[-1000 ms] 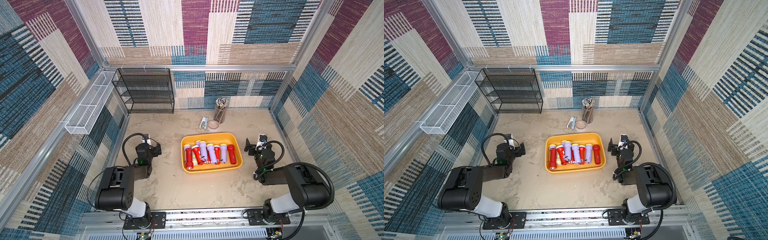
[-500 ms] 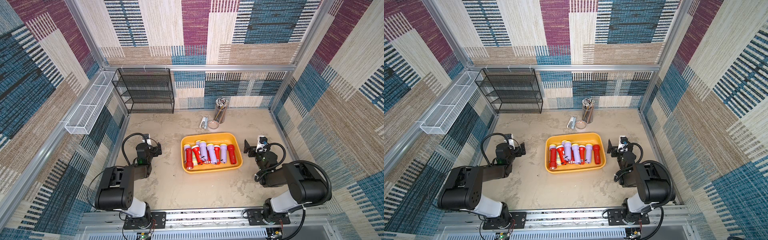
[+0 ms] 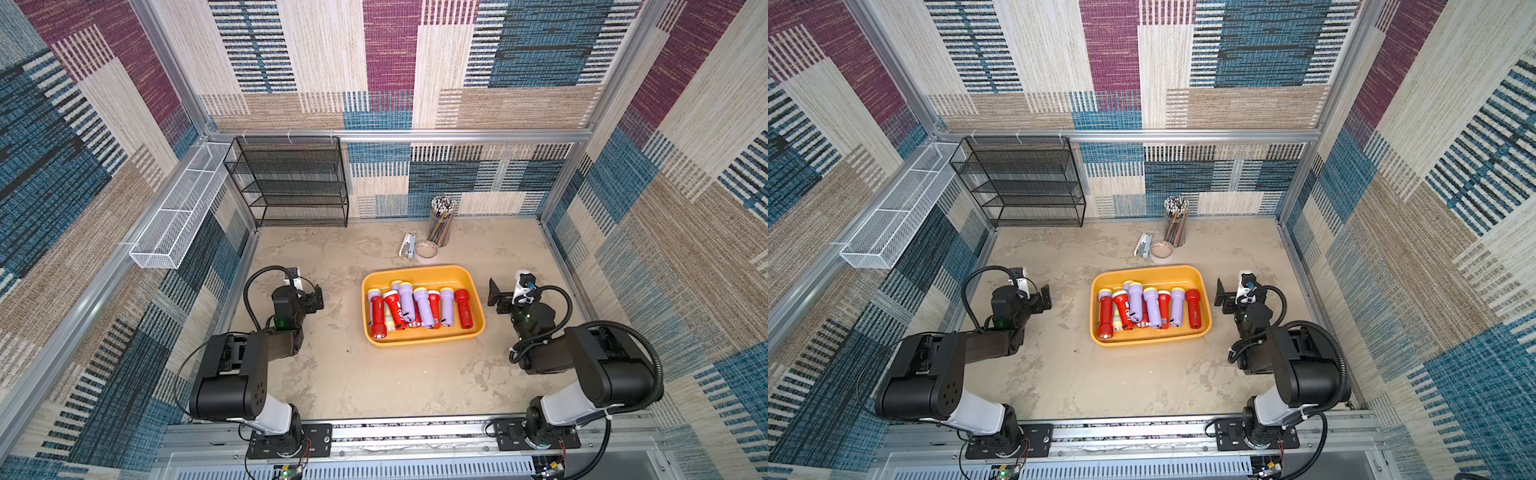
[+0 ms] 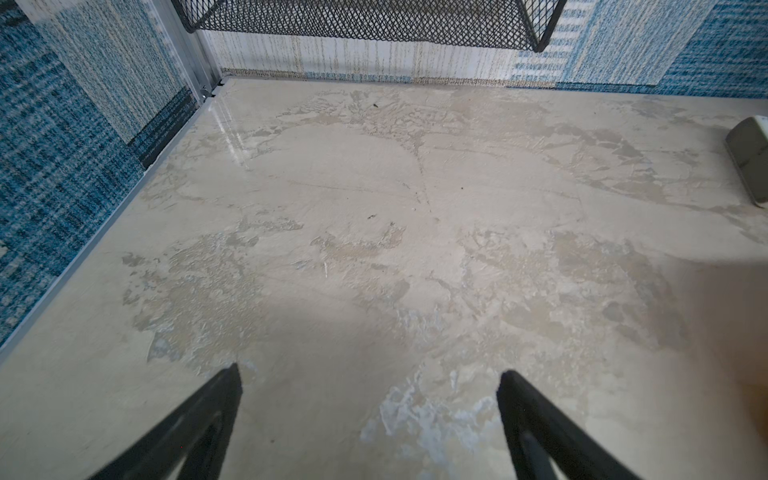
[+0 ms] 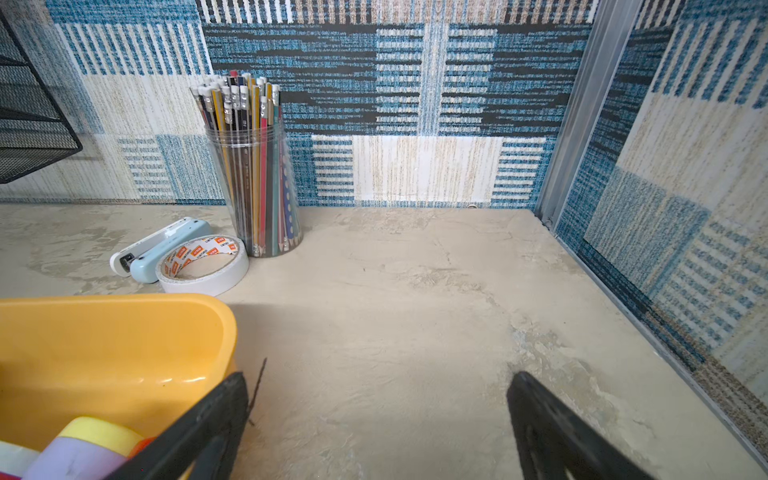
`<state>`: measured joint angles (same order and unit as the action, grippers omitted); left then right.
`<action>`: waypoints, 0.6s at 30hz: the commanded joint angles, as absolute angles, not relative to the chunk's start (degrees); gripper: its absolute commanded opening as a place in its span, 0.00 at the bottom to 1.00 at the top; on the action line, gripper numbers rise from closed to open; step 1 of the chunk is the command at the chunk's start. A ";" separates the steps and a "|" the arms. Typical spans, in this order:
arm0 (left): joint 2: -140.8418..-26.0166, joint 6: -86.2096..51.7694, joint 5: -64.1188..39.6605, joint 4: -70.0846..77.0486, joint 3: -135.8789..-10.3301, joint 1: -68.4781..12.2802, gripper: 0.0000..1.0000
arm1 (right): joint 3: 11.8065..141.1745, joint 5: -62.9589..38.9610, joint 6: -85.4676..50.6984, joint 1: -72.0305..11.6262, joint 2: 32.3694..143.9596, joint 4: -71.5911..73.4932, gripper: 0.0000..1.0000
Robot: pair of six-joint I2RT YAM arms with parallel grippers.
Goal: Put the flashlights into the storage boxes
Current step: Reset both arms
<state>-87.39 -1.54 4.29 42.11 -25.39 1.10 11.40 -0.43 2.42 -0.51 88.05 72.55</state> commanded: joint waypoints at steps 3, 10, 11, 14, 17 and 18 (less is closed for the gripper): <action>-87.26 -1.51 6.14 42.56 -25.46 0.94 0.99 | 11.70 -0.38 1.98 -0.45 87.93 74.10 1.00; -86.98 -2.64 9.99 43.51 -24.79 0.51 0.99 | 11.81 -0.37 1.98 -0.44 87.97 74.09 1.00; -86.99 -2.64 10.03 43.51 -24.79 0.53 0.99 | 11.86 -0.36 1.95 -0.50 87.96 74.09 1.00; -87.00 -2.64 9.99 43.53 -24.79 0.48 0.99 | 11.85 -0.35 1.97 -0.44 87.97 74.00 1.00; -86.96 -2.64 10.08 43.51 -24.79 0.53 0.99 | 11.81 -0.40 2.02 -0.46 87.98 73.96 1.00; -86.95 -2.64 10.02 43.57 -24.79 0.53 0.99 | 11.86 -0.40 2.02 -0.50 87.93 73.98 1.00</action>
<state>-87.20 -1.98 9.10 42.19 -24.91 0.49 11.57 -0.43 2.42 -0.51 88.05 72.53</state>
